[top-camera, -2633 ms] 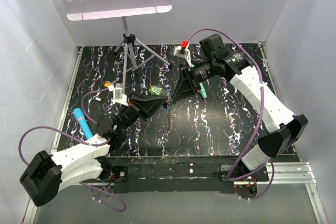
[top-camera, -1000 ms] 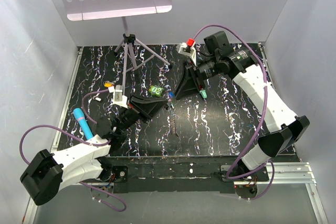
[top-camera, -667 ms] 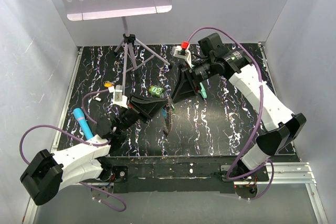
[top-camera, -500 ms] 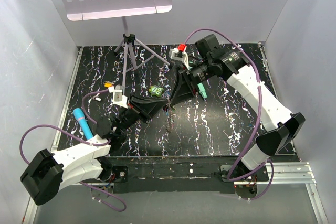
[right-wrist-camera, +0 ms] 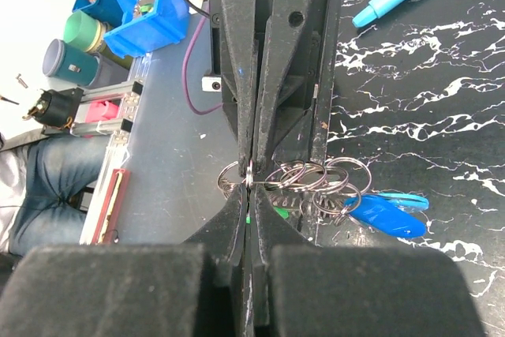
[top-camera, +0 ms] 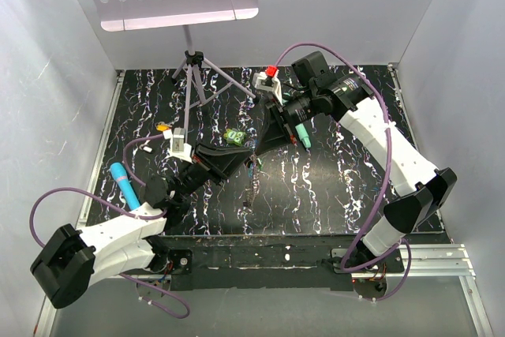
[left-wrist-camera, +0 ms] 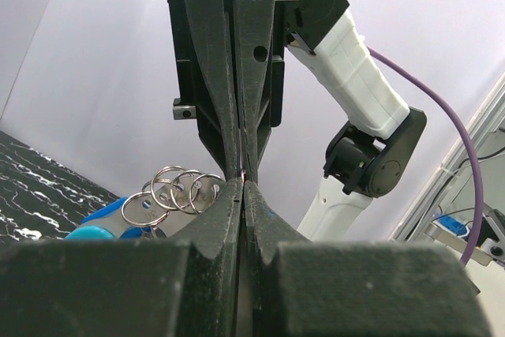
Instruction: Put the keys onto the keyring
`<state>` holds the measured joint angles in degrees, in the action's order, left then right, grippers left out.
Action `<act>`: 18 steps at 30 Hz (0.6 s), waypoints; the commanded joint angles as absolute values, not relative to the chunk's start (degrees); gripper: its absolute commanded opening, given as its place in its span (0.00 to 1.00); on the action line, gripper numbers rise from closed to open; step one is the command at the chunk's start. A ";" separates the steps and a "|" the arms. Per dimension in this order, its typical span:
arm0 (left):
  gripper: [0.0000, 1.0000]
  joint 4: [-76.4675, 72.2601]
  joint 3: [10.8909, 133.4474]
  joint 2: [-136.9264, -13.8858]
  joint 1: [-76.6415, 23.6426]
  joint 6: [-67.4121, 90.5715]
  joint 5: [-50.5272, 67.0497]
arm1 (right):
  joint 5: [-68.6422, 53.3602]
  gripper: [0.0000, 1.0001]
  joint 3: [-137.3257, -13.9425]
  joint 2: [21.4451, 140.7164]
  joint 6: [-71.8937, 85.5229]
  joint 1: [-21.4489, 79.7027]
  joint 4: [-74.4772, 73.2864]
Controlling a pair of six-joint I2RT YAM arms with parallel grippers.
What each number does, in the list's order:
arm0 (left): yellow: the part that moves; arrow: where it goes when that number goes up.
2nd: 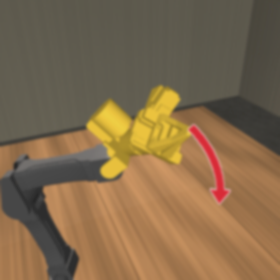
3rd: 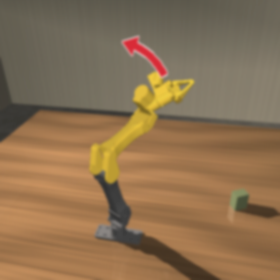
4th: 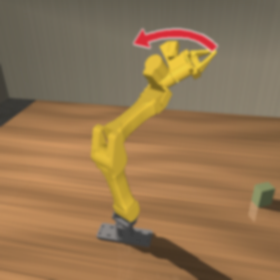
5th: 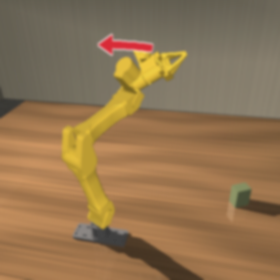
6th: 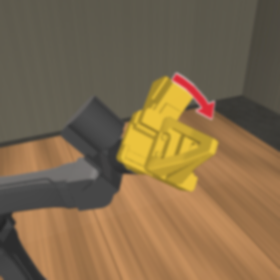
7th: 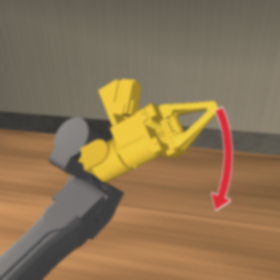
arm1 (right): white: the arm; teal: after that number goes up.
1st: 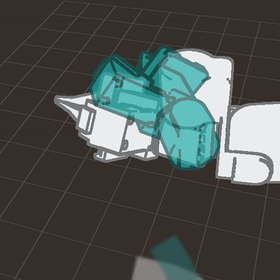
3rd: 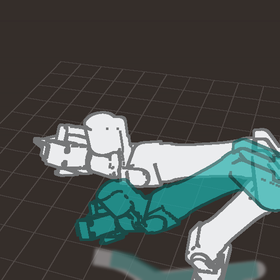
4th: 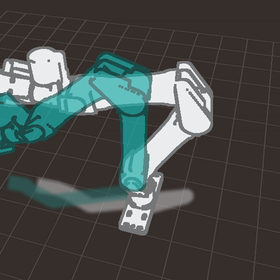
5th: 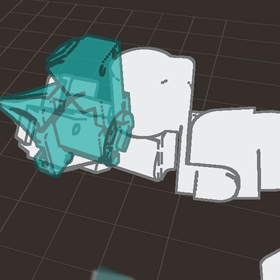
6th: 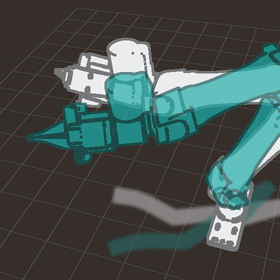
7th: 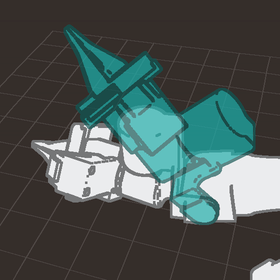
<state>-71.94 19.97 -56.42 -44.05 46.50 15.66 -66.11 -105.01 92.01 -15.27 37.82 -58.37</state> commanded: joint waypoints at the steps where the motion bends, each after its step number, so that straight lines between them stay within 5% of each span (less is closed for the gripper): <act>1: 0.00 -68.23 21.88 -54.06 -44.30 45.88 17.30 | -65.13 0.01 -105.99 91.49 -17.39 38.23 -59.85; 2: 0.05 -64.37 22.49 -52.83 -44.21 45.27 18.71 | -64.78 0.01 -106.00 91.32 -18.36 38.32 -60.81; 6: 0.56 -46.80 25.13 -45.11 -42.99 42.98 24.24 | -63.28 0.01 -106.34 91.32 -24.41 38.32 -66.69; 8: 0.68 -35.74 27.24 -41.15 -41.58 41.49 27.32 | -62.67 0.01 -107.40 91.84 -28.28 38.32 -70.91; 13: 0.75 -15.58 34.44 -39.63 -35.61 39.99 40.05 | -62.49 0.01 -113.54 95.62 -38.65 38.85 -83.56; 18: 0.79 -15.03 38.05 -46.65 -30.94 44.12 54.12 | -62.84 0.01 -114.79 97.12 -41.75 40.25 -87.54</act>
<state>-23.81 35.48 -41.30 -32.95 42.46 40.18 -60.75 -112.38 97.01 -36.25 38.94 -75.05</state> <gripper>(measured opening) 0.779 0.029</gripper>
